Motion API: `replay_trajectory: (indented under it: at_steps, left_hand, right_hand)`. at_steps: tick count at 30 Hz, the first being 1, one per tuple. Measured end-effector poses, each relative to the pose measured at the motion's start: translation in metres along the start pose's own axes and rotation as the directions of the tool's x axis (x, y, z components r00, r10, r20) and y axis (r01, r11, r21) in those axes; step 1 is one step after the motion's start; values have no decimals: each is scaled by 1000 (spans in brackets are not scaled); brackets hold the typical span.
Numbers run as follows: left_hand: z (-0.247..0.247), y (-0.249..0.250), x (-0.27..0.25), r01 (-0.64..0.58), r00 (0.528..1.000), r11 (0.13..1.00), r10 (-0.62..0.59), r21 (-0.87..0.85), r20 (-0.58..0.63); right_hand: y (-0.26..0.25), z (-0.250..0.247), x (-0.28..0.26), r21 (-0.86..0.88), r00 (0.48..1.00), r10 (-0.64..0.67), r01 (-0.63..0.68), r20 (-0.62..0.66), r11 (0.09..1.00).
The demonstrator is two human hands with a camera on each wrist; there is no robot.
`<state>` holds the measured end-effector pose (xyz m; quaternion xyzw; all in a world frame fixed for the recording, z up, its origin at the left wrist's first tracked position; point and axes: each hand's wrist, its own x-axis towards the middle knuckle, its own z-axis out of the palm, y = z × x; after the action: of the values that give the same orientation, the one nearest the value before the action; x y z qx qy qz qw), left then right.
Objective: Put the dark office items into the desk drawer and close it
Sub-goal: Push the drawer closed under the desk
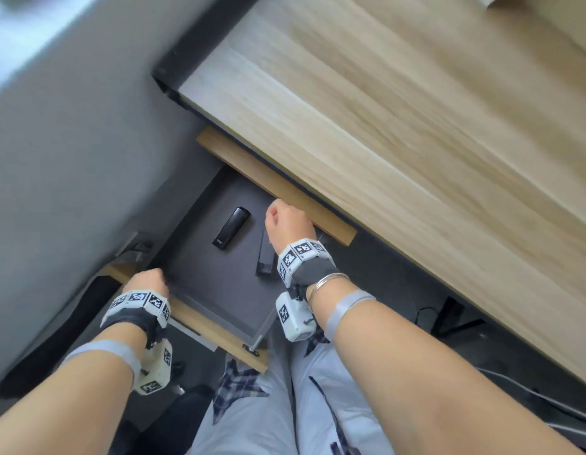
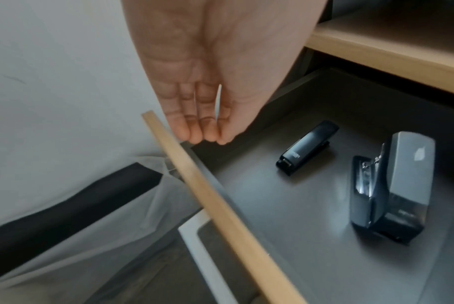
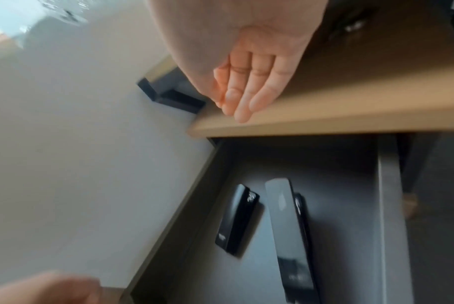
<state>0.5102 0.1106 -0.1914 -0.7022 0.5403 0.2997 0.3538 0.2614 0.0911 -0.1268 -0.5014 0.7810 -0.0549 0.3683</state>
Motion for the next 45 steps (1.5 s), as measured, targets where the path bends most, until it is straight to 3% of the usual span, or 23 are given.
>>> replay_trajectory:
  at_steps: [3, 6, 14, 29, 35, 45]
  left_hand:
    - [13, -12, -7, 36, 997, 999, -37, 7, 65]
    - [31, -12, -5, 66, 996, 996, -62, -59, 64]
    - [55, -3, 3, 98, 995, 973, -94, -209, 26]
    - [11, 60, 10, 2, 995, 955, -31, -298, -93]
    - [-8, 96, 13, -7, 988, 874, -68, -486, -136]
    - [-43, 149, 16, 73, 982, 624, -183, -778, -55]
  right_hand:
    - [-6, -29, -5, -21, 990, -107, 106, -86, 994]
    - [0, -54, -2, -21, 974, -131, 129, -183, 991]
    - [50, -87, 19, -56, 936, -32, 14, -350, 998]
    - [73, -98, 32, -83, 933, -50, 22, -356, 996]
    - [77, -100, 37, -93, 934, -67, 36, -350, 995]
    - [82, -104, 44, -53, 928, -74, 59, -366, 997]
